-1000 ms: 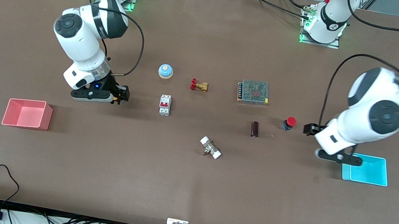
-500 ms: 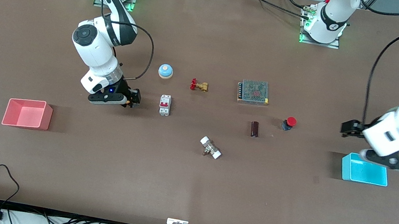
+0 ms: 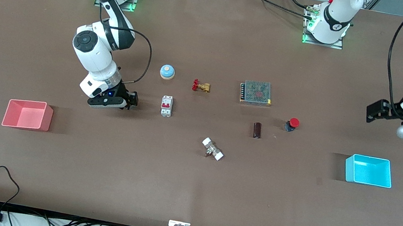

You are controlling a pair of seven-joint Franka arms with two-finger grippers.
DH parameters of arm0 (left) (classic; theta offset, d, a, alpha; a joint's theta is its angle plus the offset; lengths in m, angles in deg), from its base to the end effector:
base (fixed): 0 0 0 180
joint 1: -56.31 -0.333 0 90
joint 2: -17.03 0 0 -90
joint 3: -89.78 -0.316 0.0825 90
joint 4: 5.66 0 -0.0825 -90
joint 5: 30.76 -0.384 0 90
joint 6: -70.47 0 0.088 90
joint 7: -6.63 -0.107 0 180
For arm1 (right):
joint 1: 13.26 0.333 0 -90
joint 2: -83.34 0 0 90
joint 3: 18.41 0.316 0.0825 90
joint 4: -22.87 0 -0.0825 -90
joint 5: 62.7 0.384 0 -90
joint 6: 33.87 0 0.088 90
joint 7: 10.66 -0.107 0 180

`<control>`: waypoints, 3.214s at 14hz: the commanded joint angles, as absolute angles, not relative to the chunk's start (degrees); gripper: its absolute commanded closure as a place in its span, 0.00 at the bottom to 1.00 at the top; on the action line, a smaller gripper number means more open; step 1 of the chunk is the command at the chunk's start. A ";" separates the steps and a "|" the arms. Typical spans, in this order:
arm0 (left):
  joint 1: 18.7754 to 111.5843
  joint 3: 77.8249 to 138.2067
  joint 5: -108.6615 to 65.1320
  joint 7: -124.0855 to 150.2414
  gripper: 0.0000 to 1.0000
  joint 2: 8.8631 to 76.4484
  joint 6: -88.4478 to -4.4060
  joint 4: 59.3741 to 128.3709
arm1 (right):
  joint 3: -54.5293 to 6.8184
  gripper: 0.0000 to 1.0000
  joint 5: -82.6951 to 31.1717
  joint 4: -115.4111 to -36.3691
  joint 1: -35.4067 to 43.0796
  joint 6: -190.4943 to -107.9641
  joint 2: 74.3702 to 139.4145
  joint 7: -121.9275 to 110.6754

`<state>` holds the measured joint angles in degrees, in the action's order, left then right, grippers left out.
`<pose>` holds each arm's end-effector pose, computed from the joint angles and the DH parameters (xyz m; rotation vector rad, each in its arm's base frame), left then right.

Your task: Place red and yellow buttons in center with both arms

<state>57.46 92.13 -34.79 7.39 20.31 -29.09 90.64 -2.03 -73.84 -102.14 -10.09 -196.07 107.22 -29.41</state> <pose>0.5801 -0.0285 0.5544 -3.0733 0.0914 -0.0034 0.5474 0.2032 0.2287 -3.0014 -0.2315 -0.3524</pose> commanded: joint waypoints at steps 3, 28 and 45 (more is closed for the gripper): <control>59.12 91.97 -33.92 6.45 0.00 17.74 -29.46 93.92 | -2.23 0.70 -75.00 -101.76 -9.75 -196.82 108.30 -30.26; 59.03 92.41 -33.83 6.36 0.00 17.91 -27.53 92.69 | -2.23 0.00 -65.44 -78.84 -10.71 -160.75 100.06 -27.37; 58.94 92.41 -33.83 6.36 0.00 17.91 -27.09 92.69 | -10.15 0.00 -62.26 -72.41 -14.58 -123.17 82.64 -19.80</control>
